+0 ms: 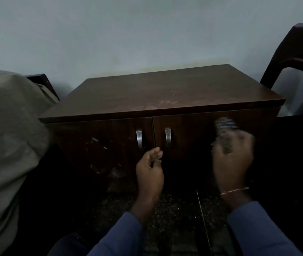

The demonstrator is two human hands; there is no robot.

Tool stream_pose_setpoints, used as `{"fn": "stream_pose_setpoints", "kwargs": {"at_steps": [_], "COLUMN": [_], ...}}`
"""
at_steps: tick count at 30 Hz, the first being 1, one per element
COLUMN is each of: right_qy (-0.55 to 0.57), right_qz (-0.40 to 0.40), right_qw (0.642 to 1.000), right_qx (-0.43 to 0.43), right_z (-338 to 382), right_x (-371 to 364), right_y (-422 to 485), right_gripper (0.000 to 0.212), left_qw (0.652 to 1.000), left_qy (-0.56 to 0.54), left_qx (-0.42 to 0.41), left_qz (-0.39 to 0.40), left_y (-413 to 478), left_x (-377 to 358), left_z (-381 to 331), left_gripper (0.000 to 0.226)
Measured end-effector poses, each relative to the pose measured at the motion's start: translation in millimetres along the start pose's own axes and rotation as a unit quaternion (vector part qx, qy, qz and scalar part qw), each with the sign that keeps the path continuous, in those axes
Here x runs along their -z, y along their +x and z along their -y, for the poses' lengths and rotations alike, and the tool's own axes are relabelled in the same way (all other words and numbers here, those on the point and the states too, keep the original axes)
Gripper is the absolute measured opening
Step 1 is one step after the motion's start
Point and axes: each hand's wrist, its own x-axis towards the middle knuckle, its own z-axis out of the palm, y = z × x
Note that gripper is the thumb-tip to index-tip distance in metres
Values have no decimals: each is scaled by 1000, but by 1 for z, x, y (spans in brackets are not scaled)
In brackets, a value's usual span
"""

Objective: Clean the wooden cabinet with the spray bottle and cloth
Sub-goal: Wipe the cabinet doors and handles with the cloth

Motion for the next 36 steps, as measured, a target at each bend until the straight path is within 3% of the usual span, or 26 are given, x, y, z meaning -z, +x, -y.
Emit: {"fn": "stream_pose_setpoints", "kwargs": {"at_steps": [2,5,9,12,15,18,21,24,27,29,33,36], "right_qy": [20,25,13,-31,62,149,112,32,70,85,116,196], "right_qz": [101,217,253,341,346,387,489,503,391,327,293,250], "right_qw": [992,968,961,939,935,898,838,844,910,939,928,917], "right_qx": [76,122,111,36,44,148,215,181,120,66,-200,-242], "right_z": [15,23,20,19,38,67,49,27,42,49,46,57], "right_x": [-23,-42,-38,-33,-28,-22,-23,-24,-24,-29,-34,-28], "right_y": [-28,-57,-63,-81,-95,-104,-124,-122,-109,-107,-102,-92], "right_gripper": [33,35,36,35,39,33,36,36,32,29,21,20], "left_qw": [999,992,955,915,913,902,877,903,956,972,986,972], "left_qy": [-1,-24,-133,-211,-162,-179,-226,-131,24,128,47,-49], "left_qx": [41,114,263,342,350,338,356,317,189,138,151,154], "left_qz": [23,51,31,-41,-130,-200,-228,-260,-221,-138,50,169], "left_y": [-7,-15,-16,-15,-13,-7,5,16,19,17,0,-6], "left_x": [3,8,19,29,30,38,54,67,80,86,80,69], "left_z": [15,29,38,48,57,56,47,54,65,71,65,56], "left_gripper": [40,33,20,16,17,24,28,20,19,15,10,19]}}
